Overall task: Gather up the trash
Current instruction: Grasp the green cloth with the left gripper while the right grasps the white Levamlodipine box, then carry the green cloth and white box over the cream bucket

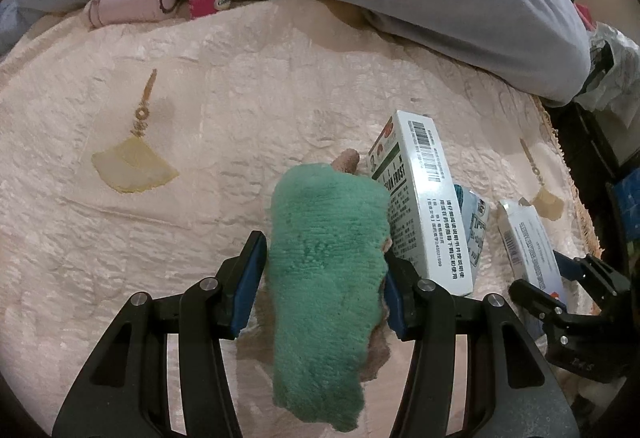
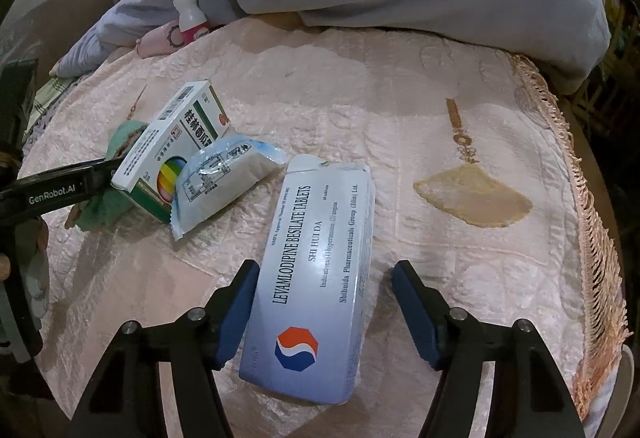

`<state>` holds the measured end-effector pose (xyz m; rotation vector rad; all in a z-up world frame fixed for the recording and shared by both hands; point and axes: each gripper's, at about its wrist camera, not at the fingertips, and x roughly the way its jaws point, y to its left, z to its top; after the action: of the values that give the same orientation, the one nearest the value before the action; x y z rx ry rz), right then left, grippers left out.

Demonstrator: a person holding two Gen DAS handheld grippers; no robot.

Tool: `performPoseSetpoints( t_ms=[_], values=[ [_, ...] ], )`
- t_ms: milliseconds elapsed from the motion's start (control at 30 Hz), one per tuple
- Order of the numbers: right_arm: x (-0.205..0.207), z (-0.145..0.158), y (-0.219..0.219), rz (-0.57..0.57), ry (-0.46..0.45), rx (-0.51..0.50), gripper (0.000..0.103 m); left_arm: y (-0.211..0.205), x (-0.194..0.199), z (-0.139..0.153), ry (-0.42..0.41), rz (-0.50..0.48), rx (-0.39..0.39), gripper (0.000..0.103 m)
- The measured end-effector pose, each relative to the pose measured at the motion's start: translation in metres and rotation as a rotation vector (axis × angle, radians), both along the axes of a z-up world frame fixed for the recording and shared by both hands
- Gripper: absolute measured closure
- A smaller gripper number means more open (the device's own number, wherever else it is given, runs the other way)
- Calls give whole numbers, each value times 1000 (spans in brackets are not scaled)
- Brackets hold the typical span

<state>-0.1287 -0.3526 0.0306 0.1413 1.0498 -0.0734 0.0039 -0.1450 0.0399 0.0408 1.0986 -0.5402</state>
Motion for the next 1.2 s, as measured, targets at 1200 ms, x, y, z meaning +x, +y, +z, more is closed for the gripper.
performPoseSetpoints(
  t_ms=[1200],
  values=[
    [-97,37,6,-14,-84,17,55,8,-123,67,-154,-72,-18,69]
  ],
)
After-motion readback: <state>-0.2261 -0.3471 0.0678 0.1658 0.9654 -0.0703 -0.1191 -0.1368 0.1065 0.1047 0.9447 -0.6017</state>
